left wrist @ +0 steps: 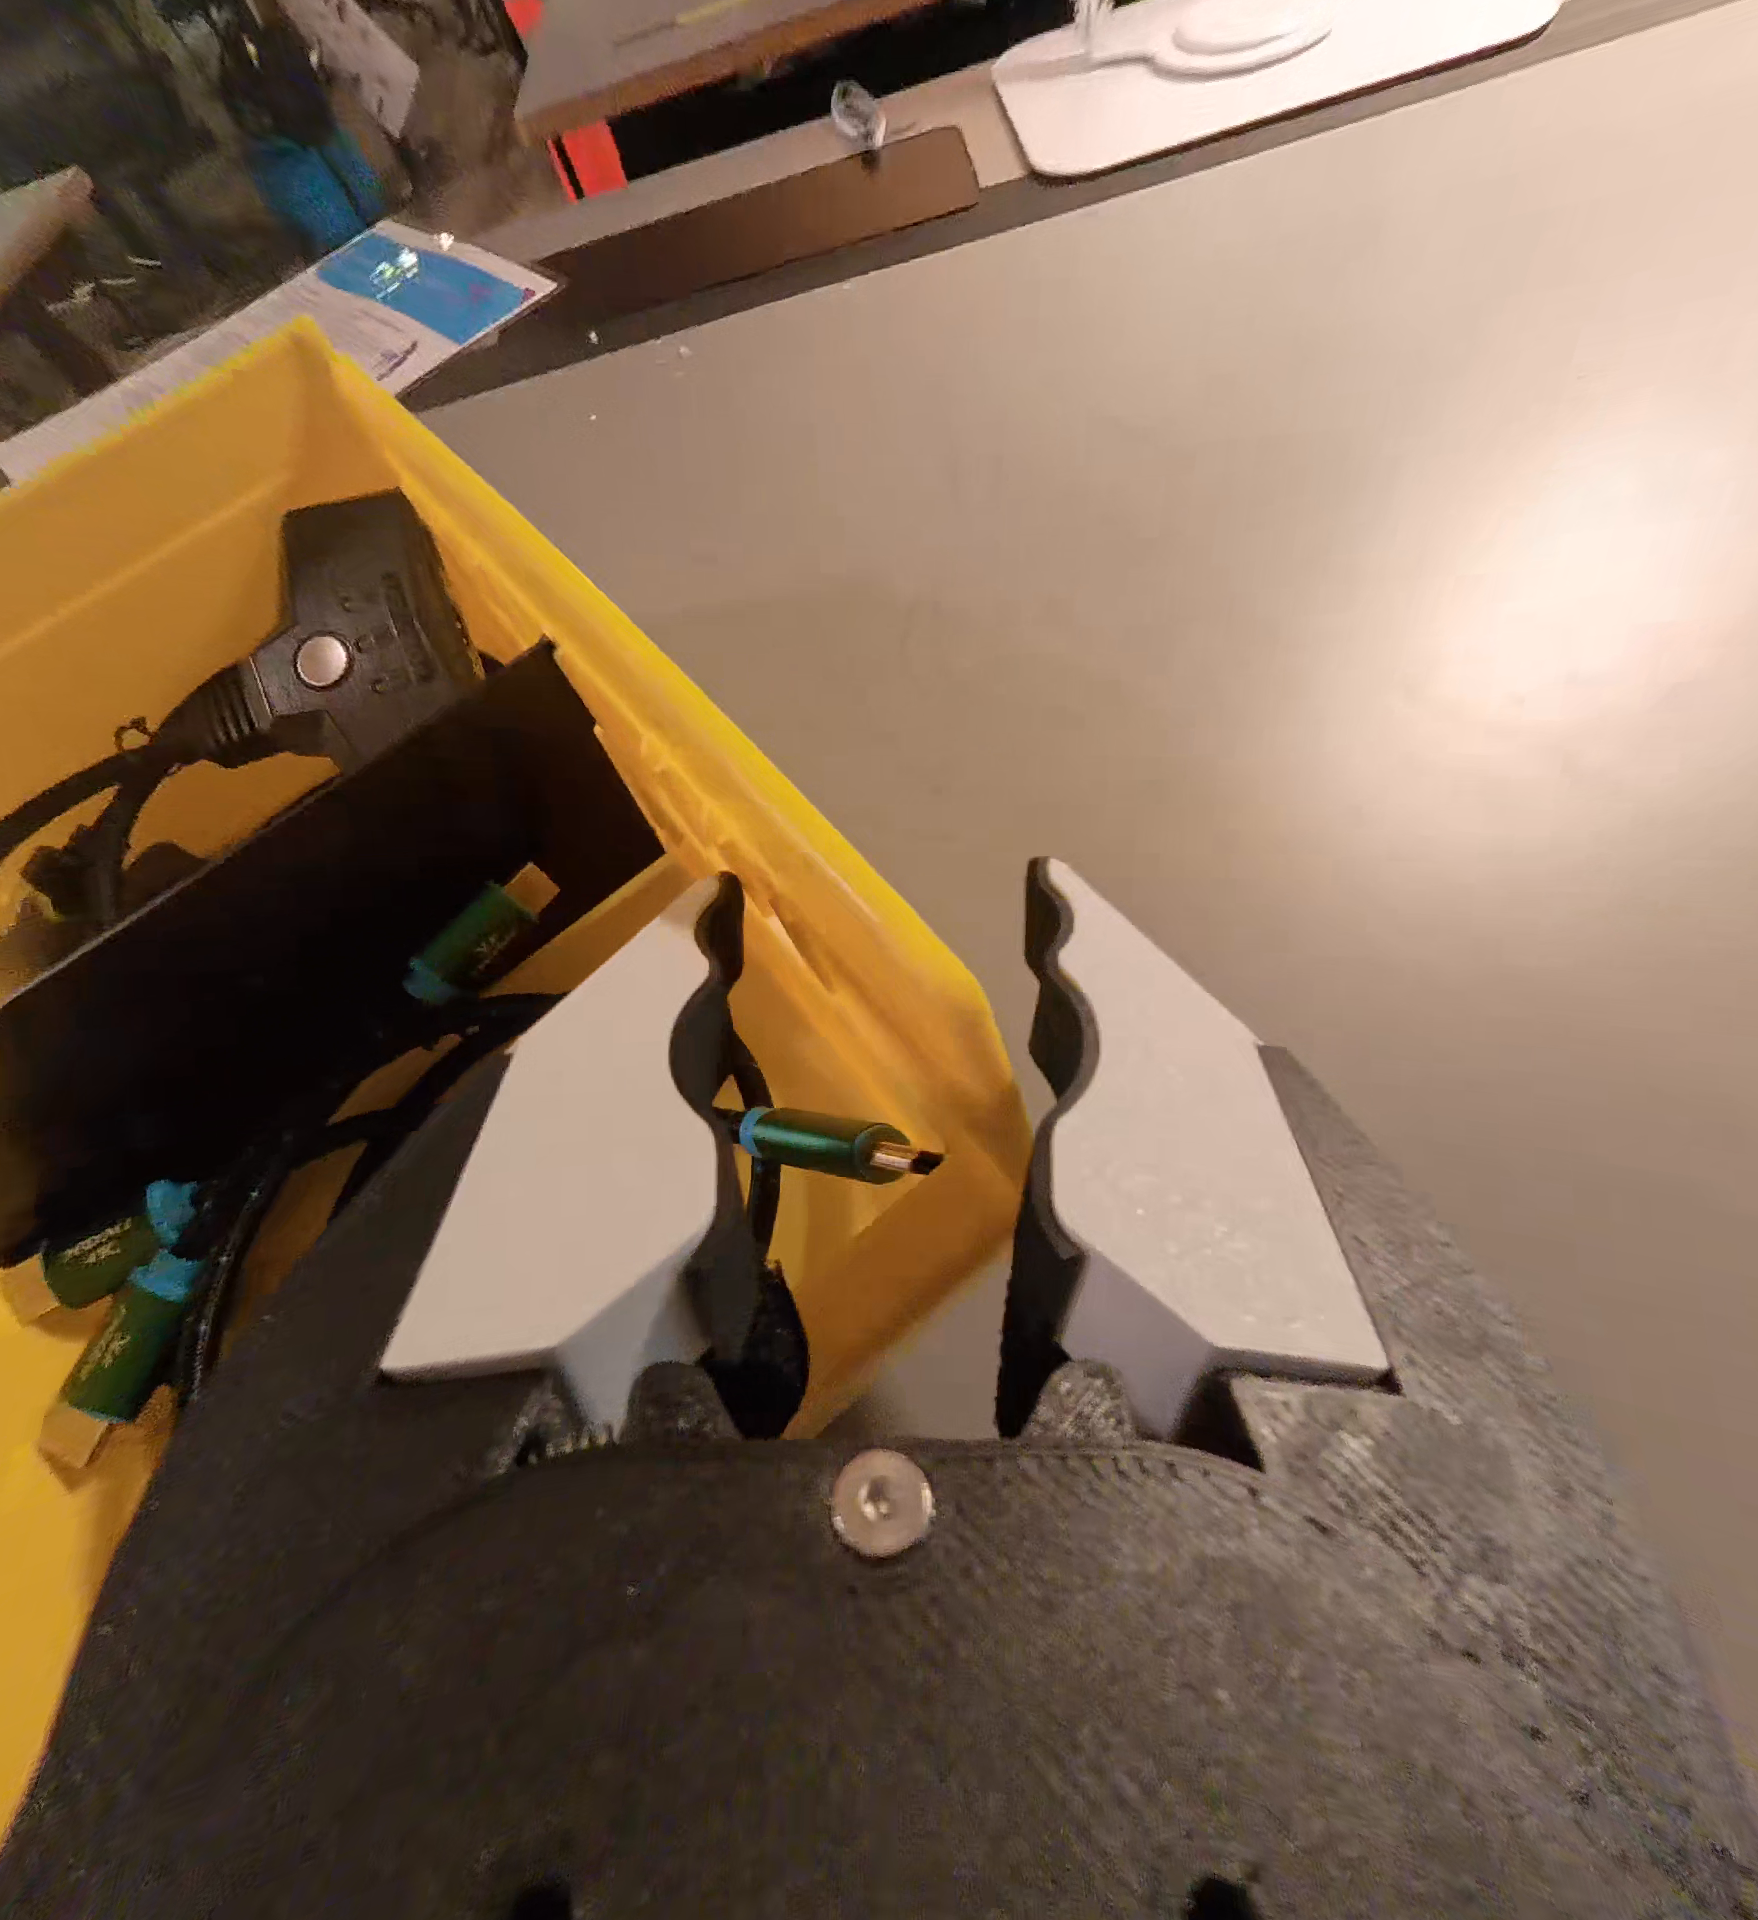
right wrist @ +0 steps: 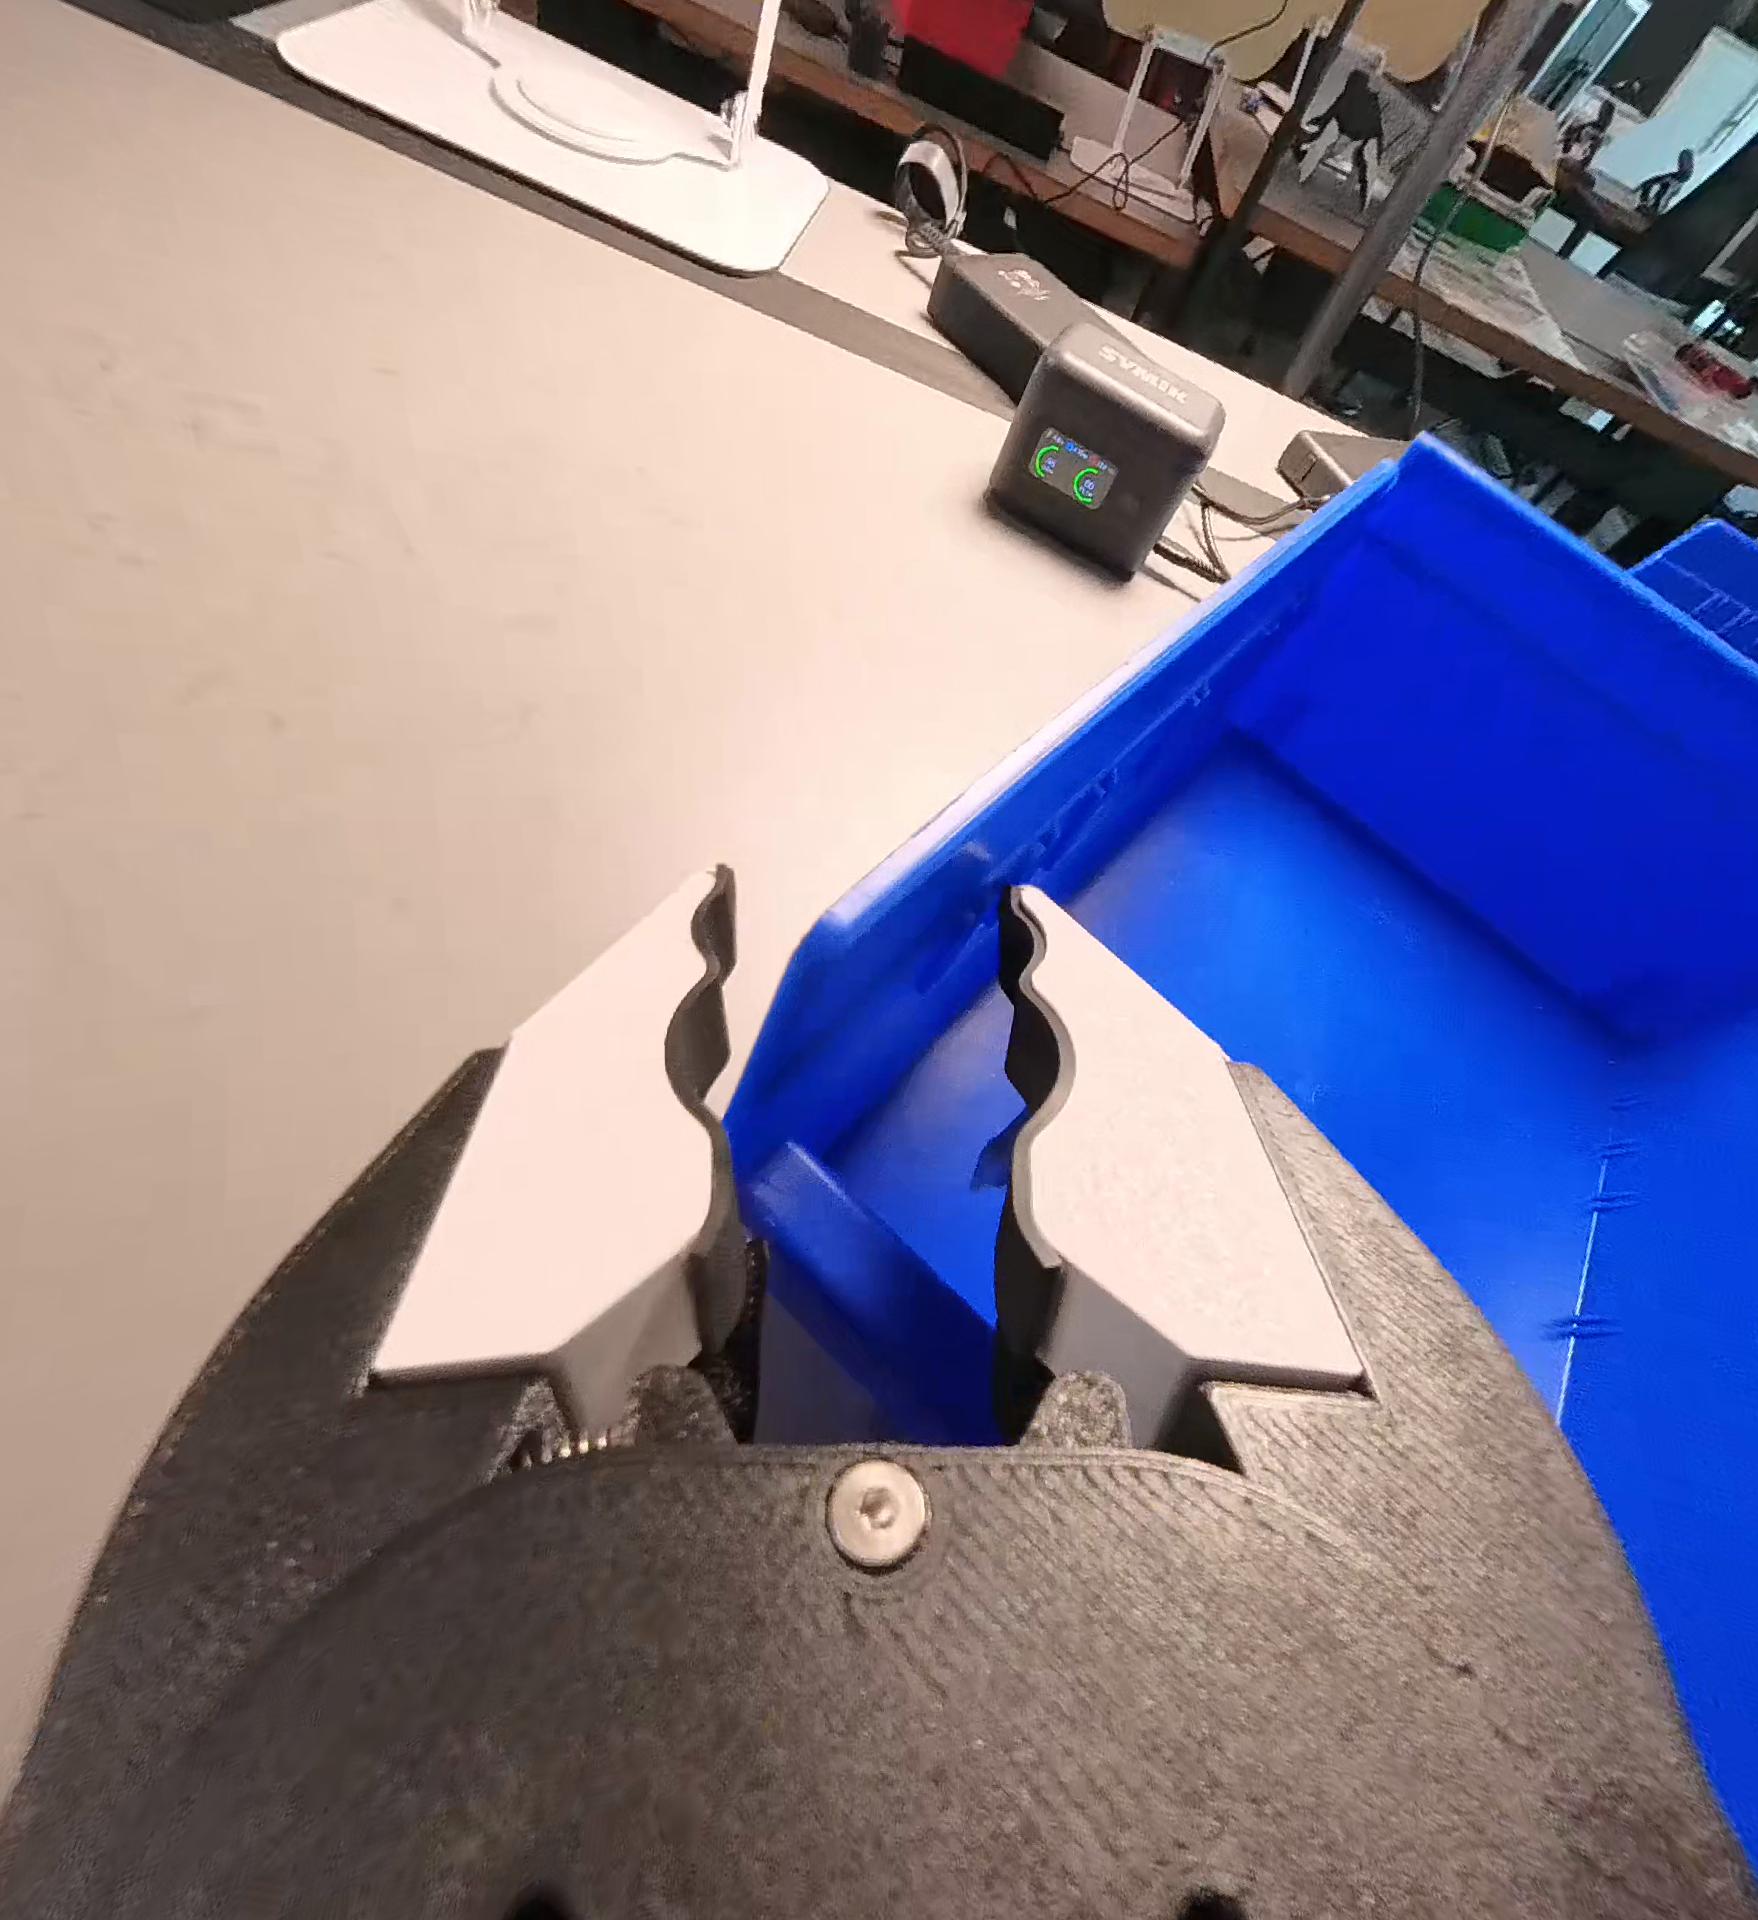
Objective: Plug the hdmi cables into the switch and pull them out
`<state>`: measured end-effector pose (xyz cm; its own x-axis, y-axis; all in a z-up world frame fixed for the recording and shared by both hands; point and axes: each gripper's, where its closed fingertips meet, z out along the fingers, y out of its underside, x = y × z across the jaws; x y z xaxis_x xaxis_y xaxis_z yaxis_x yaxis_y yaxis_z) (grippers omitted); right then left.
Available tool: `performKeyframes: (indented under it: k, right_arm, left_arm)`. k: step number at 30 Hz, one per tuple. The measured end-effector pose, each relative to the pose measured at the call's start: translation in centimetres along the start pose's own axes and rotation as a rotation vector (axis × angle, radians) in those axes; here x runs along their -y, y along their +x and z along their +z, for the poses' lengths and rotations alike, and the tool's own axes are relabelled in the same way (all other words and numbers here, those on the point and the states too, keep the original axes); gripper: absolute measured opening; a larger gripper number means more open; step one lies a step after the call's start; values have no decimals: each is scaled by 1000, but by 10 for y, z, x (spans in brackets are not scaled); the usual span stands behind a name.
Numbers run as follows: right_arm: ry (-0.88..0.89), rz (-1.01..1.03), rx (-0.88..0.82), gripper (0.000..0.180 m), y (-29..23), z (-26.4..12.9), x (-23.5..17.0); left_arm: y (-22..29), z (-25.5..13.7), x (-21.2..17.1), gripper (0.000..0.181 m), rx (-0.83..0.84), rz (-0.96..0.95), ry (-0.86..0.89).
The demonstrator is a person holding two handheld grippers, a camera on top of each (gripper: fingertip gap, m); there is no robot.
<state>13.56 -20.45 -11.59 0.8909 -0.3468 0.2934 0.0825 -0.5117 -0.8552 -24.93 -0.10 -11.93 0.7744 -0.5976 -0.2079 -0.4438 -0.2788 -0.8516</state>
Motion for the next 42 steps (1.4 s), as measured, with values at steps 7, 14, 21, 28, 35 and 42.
performKeyframes:
  k: [7, 14, 21, 28, 35, 42]
  right_arm:
    - [-9, -15, 25, 51, 4, 2, -5]
    - [-3, -30, 47, 50, 11, 0, -9]
    - [14, -80, 88, 48, 20, -12, -17]
    - [10, -157, 144, 44, 38, -34, -35]
    - [-6, -43, 99, 6, 109, -52, -60]
    - [12, -31, 57, 7, 116, -48, -60]
  left_arm:
    - [-2, -1, 2, 50, -90, 15, 19]
    - [-16, 3, 2, 43, -87, 59, 7]
    - [-64, -1, -6, 23, -29, -8, 14]
    - [-126, -8, -22, 5, 87, -99, 26]
    - [-147, -5, -26, 5, 61, -124, 31]
    - [-158, 6, -22, 5, 53, -136, 39]
